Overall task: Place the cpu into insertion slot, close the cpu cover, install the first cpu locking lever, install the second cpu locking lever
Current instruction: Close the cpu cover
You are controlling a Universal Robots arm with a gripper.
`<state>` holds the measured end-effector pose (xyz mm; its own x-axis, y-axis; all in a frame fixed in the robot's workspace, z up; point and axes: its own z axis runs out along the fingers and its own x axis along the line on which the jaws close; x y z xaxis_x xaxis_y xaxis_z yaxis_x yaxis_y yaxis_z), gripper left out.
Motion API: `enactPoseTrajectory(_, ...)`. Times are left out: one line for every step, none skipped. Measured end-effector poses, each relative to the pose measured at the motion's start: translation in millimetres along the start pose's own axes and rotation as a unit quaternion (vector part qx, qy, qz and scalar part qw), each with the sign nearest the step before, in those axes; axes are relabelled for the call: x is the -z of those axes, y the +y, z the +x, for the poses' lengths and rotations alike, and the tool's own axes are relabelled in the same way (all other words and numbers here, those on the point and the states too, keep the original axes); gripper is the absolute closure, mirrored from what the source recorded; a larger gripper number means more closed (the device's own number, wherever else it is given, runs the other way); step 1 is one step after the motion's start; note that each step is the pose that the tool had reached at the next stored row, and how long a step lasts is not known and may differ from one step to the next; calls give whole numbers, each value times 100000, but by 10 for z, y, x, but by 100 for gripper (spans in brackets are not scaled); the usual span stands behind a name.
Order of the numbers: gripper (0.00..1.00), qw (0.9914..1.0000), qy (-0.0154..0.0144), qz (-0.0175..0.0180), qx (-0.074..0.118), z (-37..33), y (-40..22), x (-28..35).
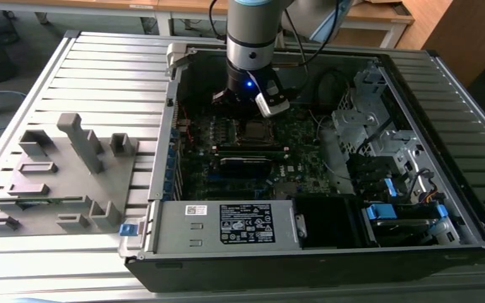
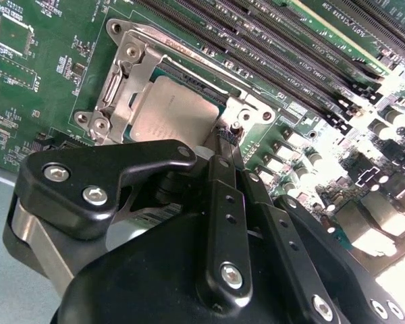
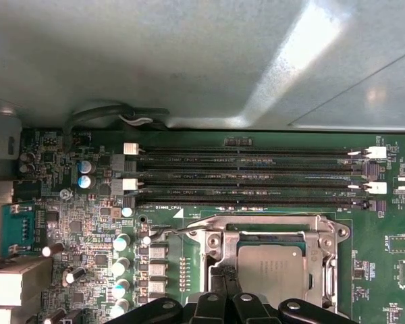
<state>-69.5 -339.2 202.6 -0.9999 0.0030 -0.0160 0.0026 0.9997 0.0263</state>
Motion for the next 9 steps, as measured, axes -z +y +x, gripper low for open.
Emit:
enactPoseTrajectory(90, 100000, -12, -20, 2, 0, 0, -4)
enactPoseTrajectory(90, 100000, -13, -19, 4, 0, 0, -8)
enactPoseTrajectory(90, 100000, -5, -6, 2, 0, 0, -14)
enactPoseTrajectory(90, 100000, 1, 2, 1, 1, -1, -18)
enactPoseTrajectory(90, 100000, -2, 1, 0, 1, -1, -19)
enactPoseTrajectory(90, 100000, 0, 3, 1, 1, -1, -19)
enactPoseTrajectory(90, 100000, 4, 7, 0, 1, -1, -19)
enactPoseTrajectory(90, 100000, 3, 2, 0, 1, 0, -19)
enactPoseTrajectory(90, 100000, -2, -2, 1, 1, 0, -20)
